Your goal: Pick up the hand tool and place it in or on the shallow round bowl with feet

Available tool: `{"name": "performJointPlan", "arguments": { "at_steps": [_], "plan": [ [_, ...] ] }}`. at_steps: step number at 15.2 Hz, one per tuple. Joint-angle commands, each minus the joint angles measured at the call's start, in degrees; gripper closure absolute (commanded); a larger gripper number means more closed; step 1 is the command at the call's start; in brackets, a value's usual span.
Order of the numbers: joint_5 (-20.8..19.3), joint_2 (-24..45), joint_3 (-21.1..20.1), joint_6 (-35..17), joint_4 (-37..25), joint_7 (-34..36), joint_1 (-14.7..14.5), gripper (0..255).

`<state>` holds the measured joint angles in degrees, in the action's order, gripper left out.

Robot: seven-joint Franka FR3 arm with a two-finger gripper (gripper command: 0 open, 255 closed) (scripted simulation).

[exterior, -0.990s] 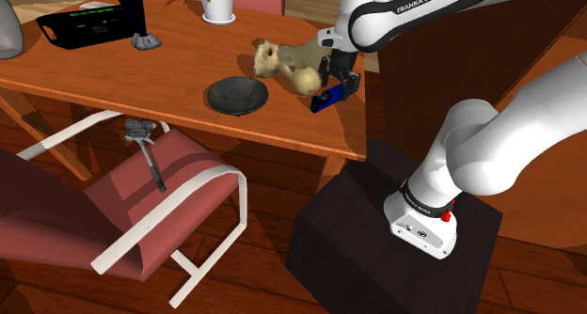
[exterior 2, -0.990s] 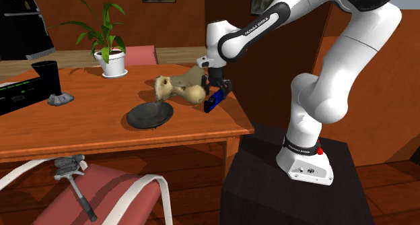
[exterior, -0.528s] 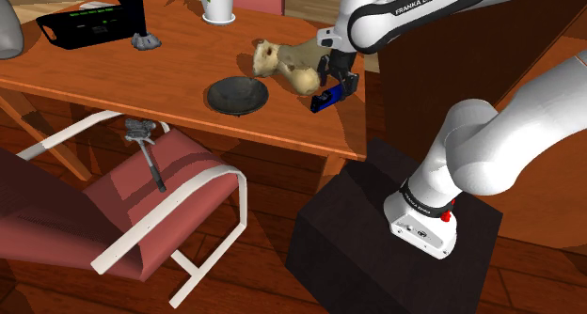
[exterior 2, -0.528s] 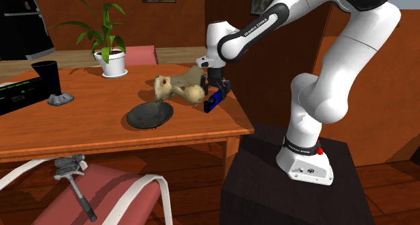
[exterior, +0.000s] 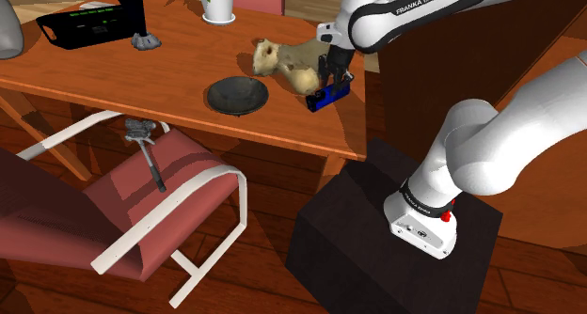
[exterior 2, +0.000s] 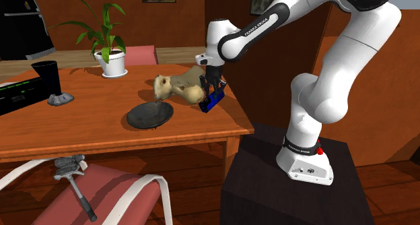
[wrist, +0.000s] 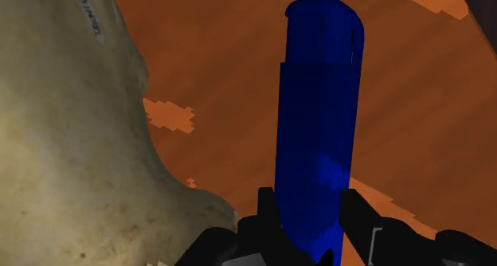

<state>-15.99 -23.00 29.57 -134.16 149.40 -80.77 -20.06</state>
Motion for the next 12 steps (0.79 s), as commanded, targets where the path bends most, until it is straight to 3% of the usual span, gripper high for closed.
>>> {"name": "performJointPlan", "arguments": {
  "at_steps": [1,4,12],
  "plan": [
    [-0.3,-0.1,0.2,5.0,1.0,-0.4,0.3,255],
    [0.3,1.5,0.2,3.7,0.7,-0.2,-0.4,255],
    [0.3,-2.6,-1.5,11.1,-2.7,0.2,0.0,255]
  ]
}}
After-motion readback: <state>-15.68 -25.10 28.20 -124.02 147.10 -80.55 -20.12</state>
